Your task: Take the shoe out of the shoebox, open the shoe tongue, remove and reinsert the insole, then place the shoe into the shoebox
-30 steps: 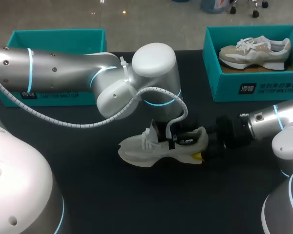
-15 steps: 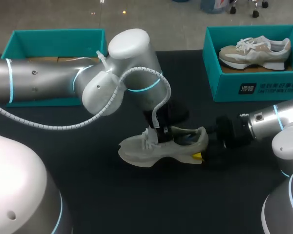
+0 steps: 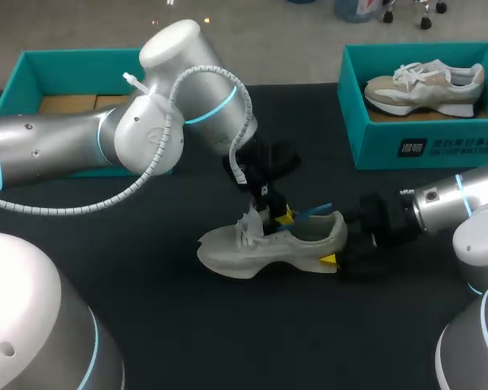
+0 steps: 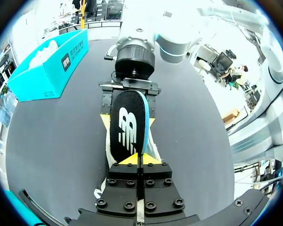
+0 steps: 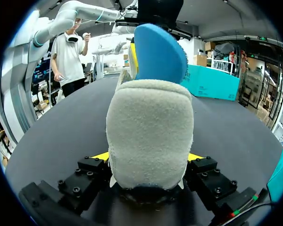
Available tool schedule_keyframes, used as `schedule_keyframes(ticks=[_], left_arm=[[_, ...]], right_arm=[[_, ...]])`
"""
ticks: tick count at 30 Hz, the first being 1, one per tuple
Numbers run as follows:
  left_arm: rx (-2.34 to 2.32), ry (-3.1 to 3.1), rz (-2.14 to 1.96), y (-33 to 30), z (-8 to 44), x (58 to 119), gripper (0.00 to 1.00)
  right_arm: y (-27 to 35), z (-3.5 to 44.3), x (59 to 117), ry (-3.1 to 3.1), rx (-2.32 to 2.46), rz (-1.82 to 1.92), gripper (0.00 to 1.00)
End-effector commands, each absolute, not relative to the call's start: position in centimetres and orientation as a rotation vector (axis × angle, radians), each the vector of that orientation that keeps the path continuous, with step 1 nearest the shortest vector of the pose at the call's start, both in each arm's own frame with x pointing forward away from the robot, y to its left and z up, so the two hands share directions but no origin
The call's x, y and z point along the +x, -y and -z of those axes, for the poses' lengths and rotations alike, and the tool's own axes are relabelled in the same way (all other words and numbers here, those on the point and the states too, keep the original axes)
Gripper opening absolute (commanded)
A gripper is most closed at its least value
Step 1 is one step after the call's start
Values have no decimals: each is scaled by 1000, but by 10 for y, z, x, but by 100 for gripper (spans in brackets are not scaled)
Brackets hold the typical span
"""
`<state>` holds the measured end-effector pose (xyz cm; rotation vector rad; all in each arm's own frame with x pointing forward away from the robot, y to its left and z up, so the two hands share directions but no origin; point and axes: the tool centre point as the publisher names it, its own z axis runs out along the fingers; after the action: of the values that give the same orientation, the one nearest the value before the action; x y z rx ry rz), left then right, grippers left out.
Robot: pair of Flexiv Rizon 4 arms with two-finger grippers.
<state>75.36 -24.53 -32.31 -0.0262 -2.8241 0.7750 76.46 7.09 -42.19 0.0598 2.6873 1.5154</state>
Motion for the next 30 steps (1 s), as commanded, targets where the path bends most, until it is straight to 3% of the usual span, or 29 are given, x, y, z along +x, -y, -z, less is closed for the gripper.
schedule_keyframes(ticks=[1,8,9,10,13,16,18,24,30], left_arm=[[-29,2801,-840,248,315,757,0],[-77,2769,-926,260,298,756,0],[-78,2769,-927,262,298,755,4],[-79,2770,-928,264,299,755,20],[-69,2784,-927,269,303,754,24],[-68,2802,-937,270,306,751,39],[-57,2828,-940,270,306,749,37],[-25,2930,-971,270,306,742,46],[-7,2972,-984,266,310,738,47]], right_arm=[[-71,425,765,-2690,60,-1510,0],[-71,425,765,-2690,60,-1510,0],[-71,425,765,-2690,60,-1510,0],[-71,425,765,-2690,60,-1510,0],[-71,425,765,-2690,60,-1510,0],[-71,425,765,-2690,60,-1510,0],[-71,425,765,-2690,60,-1510,0],[-71,425,765,-2690,60,-1510,0],[-71,425,765,-2690,60,-1510,0]])
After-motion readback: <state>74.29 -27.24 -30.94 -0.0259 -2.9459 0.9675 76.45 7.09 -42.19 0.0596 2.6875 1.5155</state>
